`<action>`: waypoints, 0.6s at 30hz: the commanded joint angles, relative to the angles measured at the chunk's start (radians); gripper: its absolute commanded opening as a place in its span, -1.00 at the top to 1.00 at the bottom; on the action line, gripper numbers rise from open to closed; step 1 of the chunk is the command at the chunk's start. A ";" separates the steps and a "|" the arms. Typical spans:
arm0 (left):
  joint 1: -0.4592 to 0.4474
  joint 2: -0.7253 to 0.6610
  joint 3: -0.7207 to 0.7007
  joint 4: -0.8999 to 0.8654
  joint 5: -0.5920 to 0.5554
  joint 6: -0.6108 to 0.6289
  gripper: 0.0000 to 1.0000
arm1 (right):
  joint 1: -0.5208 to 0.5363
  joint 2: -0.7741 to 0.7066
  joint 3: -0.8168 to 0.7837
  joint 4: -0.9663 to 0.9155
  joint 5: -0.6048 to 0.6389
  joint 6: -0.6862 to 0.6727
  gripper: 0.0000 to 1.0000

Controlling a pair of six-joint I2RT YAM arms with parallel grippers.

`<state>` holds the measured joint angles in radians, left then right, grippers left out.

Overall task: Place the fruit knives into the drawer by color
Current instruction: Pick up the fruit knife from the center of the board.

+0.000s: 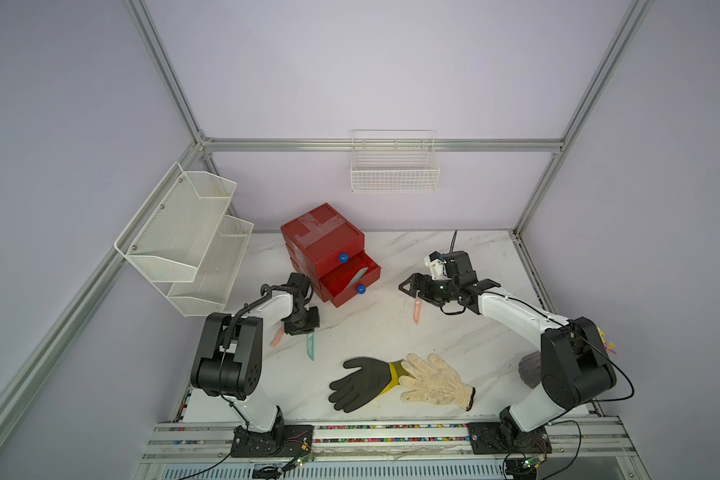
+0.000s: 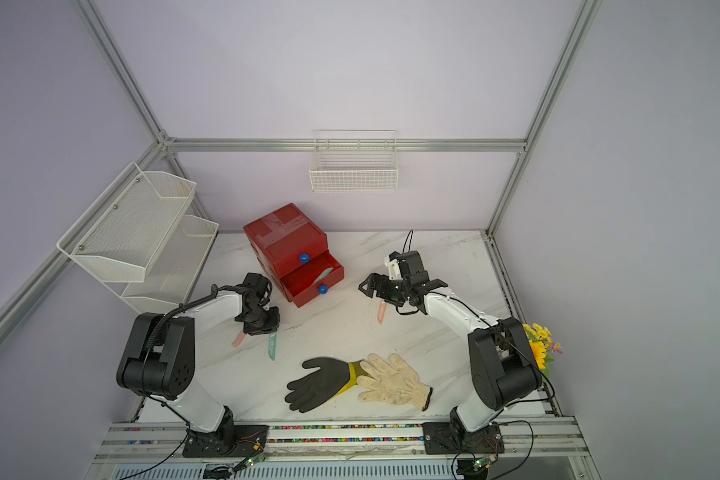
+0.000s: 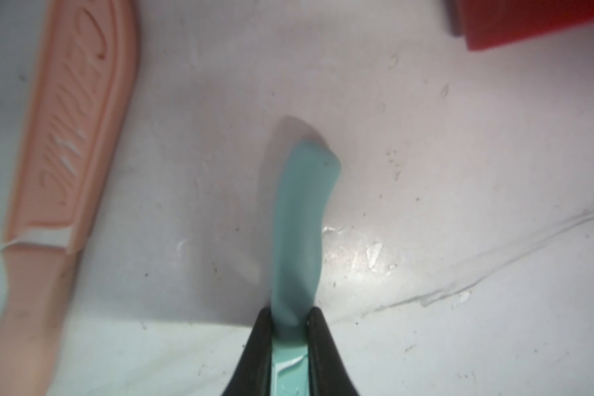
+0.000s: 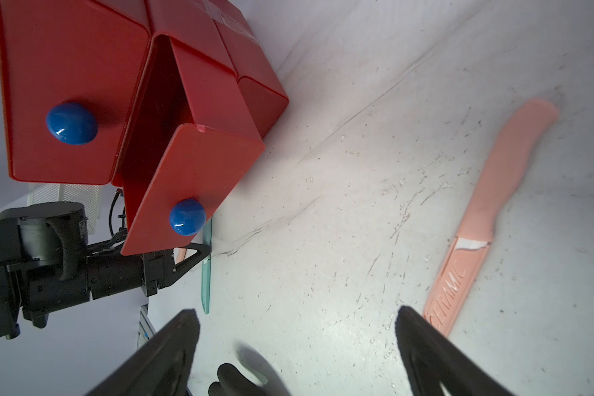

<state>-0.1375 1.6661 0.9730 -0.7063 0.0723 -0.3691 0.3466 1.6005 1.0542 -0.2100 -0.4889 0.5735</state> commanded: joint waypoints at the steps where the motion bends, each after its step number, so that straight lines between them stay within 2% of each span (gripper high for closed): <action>1: 0.001 -0.059 -0.006 -0.070 0.036 0.032 0.67 | -0.006 -0.021 -0.021 0.029 -0.010 0.011 -0.85; 10: -0.003 -0.209 -0.008 -0.140 0.109 0.041 0.66 | -0.002 -0.008 -0.043 0.080 -0.052 0.045 -0.85; 18: -0.034 -0.303 0.059 -0.199 0.155 0.021 0.65 | 0.067 0.017 -0.029 0.125 -0.155 0.038 -0.85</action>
<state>-0.1562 1.4235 0.9672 -0.8688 0.1928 -0.3477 0.3836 1.6020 1.0218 -0.1410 -0.5777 0.6083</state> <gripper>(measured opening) 0.176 0.927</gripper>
